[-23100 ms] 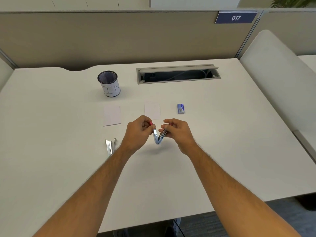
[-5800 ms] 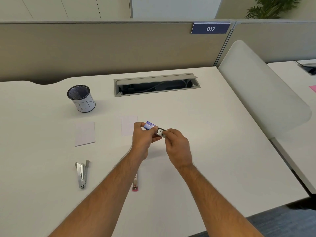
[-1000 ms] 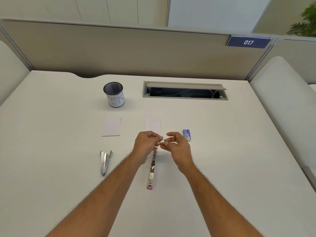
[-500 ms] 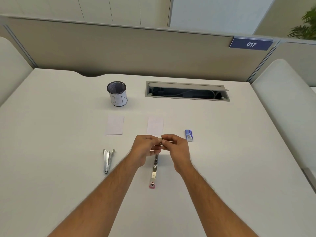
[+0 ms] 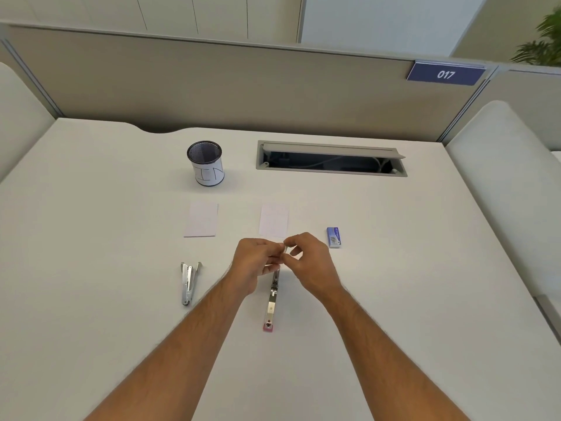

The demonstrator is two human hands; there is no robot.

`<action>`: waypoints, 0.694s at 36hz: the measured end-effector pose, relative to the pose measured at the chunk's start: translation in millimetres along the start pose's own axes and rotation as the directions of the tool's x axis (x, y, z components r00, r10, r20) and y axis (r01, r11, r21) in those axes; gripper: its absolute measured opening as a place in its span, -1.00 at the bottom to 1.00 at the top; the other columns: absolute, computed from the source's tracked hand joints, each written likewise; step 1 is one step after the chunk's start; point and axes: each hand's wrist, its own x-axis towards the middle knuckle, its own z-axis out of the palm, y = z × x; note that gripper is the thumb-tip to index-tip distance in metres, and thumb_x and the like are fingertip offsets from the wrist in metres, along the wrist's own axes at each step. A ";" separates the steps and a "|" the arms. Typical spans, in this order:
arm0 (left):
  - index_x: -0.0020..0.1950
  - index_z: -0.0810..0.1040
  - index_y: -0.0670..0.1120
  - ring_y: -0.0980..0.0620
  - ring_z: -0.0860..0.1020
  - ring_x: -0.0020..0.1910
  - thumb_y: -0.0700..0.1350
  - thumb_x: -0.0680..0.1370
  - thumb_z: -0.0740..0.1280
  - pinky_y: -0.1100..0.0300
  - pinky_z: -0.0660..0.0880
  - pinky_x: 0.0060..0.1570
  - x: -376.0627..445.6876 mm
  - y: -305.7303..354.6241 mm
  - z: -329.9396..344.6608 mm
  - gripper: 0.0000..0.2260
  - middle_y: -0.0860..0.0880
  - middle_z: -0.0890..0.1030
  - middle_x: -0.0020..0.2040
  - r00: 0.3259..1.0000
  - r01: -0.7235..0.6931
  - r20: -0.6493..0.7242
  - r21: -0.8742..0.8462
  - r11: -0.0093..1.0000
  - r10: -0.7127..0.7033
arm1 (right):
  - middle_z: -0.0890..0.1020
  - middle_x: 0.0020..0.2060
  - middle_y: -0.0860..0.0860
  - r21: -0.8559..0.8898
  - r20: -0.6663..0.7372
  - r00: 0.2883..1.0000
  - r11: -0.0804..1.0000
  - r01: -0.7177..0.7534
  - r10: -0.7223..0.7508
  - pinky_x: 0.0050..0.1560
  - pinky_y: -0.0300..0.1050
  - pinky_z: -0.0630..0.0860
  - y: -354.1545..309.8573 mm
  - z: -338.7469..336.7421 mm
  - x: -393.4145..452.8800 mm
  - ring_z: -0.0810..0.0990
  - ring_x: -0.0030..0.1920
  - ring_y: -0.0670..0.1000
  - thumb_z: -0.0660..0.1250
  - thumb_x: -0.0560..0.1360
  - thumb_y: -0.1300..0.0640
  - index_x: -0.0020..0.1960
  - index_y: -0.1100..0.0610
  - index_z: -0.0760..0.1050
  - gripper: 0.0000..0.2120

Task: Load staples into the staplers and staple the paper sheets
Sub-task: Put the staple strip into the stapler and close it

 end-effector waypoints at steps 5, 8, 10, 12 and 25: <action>-0.10 0.67 -0.29 -0.01 0.63 -0.32 -0.32 0.49 0.41 0.17 0.57 -0.31 2.6 -11.0 -11.1 -0.95 -0.12 0.70 -0.20 0.986 -0.034 -0.152 0.229 0.973 0.070 | 0.57 0.03 -0.09 -0.004 0.050 0.994 0.996 -0.094 0.094 -0.13 -0.41 0.40 14.5 3.7 -3.2 0.60 -0.04 -0.11 0.50 0.48 0.09 0.09 -0.01 0.64 -0.80; -0.15 0.66 -0.31 -0.06 0.56 -0.37 -0.39 0.45 0.39 0.15 0.53 -0.28 2.3 -20.9 -23.6 -0.94 -0.17 0.65 -0.26 0.990 0.004 -0.132 0.333 0.943 0.043 | 0.57 0.04 -0.06 -0.038 0.105 0.987 0.992 -0.121 0.124 -0.11 -0.34 0.42 22.1 11.0 -6.4 0.60 -0.02 -0.09 0.51 0.47 0.08 0.10 -0.02 0.65 -0.79; -0.18 0.66 -0.31 -0.08 0.53 -0.38 -0.39 0.41 0.42 0.12 0.50 -0.23 1.6 -26.3 -29.3 -0.96 -0.19 0.63 -0.30 0.994 0.038 -0.113 0.405 0.914 0.009 | 0.57 0.04 -0.04 -0.044 0.117 0.983 0.990 -0.135 0.139 -0.06 -0.26 0.45 25.5 16.0 -7.4 0.59 -0.03 -0.08 0.51 0.46 0.08 0.10 -0.02 0.65 -0.78; -0.17 0.66 -0.32 -0.08 0.54 -0.36 -0.38 0.39 0.47 0.11 0.51 -0.21 -0.6 -29.7 -31.6 -0.95 -0.18 0.64 -0.31 0.995 0.066 -0.091 0.461 0.885 -0.026 | 0.57 0.02 -0.03 -0.048 0.128 0.981 0.989 -0.143 0.148 -0.02 -0.21 0.45 28.0 20.8 -7.5 0.58 -0.04 -0.06 0.51 0.46 0.08 0.10 -0.01 0.66 -0.78; -0.18 0.66 -0.20 0.02 0.56 -0.33 -0.02 0.37 0.63 0.13 0.53 -0.20 -7.4 -45.0 -13.0 -0.72 -0.09 0.68 -0.30 0.998 -0.016 -0.037 0.713 0.701 0.060 | 0.57 -0.02 -0.01 -0.029 0.126 0.982 0.990 -0.140 0.142 0.06 -0.12 0.52 31.1 36.7 -2.8 0.60 -0.02 -0.03 0.51 0.46 0.11 0.12 0.04 0.67 -0.77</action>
